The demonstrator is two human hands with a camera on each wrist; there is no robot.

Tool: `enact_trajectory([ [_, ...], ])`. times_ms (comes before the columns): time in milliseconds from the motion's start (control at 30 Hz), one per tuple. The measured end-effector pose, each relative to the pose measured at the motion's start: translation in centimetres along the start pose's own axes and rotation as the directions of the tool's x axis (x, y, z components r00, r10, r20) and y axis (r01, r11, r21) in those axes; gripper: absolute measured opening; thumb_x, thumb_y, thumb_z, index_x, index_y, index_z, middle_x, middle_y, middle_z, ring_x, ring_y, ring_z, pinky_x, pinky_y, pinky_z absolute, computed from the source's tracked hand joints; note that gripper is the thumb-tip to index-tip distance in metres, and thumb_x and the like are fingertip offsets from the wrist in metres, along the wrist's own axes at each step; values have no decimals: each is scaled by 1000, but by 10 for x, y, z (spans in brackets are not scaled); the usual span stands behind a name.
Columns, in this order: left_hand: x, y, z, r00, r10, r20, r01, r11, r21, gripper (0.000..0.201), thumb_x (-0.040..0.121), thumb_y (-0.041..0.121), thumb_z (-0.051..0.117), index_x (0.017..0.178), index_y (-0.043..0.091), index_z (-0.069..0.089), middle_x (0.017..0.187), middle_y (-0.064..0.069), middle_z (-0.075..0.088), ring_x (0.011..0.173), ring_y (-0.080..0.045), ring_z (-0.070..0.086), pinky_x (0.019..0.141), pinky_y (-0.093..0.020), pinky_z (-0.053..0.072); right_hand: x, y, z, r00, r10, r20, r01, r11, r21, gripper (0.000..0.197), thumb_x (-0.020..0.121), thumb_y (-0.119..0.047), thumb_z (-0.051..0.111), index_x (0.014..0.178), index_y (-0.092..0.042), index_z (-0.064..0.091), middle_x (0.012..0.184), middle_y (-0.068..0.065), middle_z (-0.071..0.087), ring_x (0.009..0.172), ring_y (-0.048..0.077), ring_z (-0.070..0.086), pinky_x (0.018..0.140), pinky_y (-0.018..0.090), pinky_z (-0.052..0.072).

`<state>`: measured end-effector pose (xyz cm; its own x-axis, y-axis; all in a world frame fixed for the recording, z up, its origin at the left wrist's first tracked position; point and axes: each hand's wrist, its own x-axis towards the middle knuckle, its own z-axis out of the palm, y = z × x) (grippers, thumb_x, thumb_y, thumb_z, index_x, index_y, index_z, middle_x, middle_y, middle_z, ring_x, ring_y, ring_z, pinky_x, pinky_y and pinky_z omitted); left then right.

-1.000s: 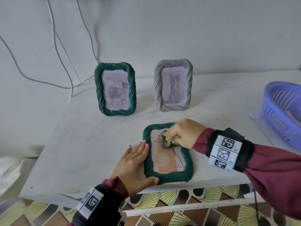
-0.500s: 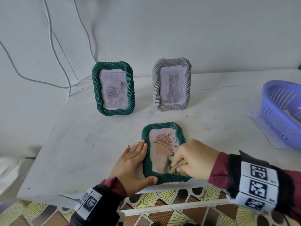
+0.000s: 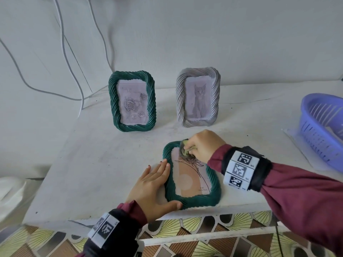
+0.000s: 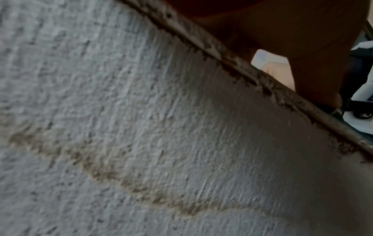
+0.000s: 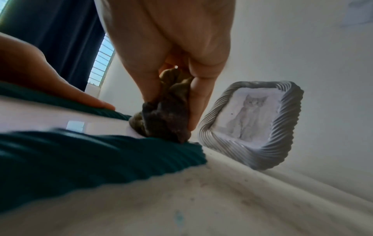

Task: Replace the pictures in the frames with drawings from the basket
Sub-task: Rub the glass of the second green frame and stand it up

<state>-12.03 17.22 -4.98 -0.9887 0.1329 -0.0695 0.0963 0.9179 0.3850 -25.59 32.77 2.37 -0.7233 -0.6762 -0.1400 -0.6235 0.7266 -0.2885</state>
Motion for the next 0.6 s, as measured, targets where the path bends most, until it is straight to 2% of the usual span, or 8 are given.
enact_trajectory([
  [133,0,1,0,1000,-4,1,4,1000,0,115,47,95,9,137,28,-14,149,13,-12,133,6,-17,103,-12,-24,-19,-12,12,997,-76,12,75,996,39,24,87,-18,60,110,-17,68,117,3,66,110,19,58,102,27,38],
  [200,0,2,-1,1000,-9,0,9,1000,5,117,46,96,17,136,28,-15,149,13,-12,133,6,-17,104,-13,-22,-38,-21,17,989,-135,59,132,990,54,25,89,-18,57,113,-19,66,121,1,64,113,17,55,106,25,33],
  [267,0,3,-1,1000,-17,-3,17,1000,16,109,52,88,25,135,30,-16,148,13,-13,132,6,-18,104,-12,-23,-57,-26,20,978,-165,127,157,985,69,28,90,-21,56,117,-20,62,125,-1,61,115,14,54,104,17,25],
  [333,0,3,-1,1000,-17,-5,17,1000,10,105,55,83,27,136,32,-16,148,14,-13,132,6,-19,102,-10,-25,-73,-26,21,976,-135,171,118,987,107,30,89,-22,57,119,-20,61,125,-3,60,112,11,56,99,14,27],
  [433,1,2,-1,1000,-14,-8,14,1000,7,105,56,83,29,137,33,-15,148,16,-13,131,8,-20,101,-9,-26,-78,-16,18,984,-46,173,32,996,85,30,90,-21,56,119,-20,61,124,-1,61,107,13,59,101,23,40],
  [600,1,1,-1,1000,-3,-7,3,1000,1,104,57,83,30,136,34,-14,149,16,-12,131,9,-19,102,-10,-24,-56,-3,17,995,-6,96,6,1000,5,29,94,-16,49,120,-16,60,120,4,64,103,16,62,98,29,45],
])
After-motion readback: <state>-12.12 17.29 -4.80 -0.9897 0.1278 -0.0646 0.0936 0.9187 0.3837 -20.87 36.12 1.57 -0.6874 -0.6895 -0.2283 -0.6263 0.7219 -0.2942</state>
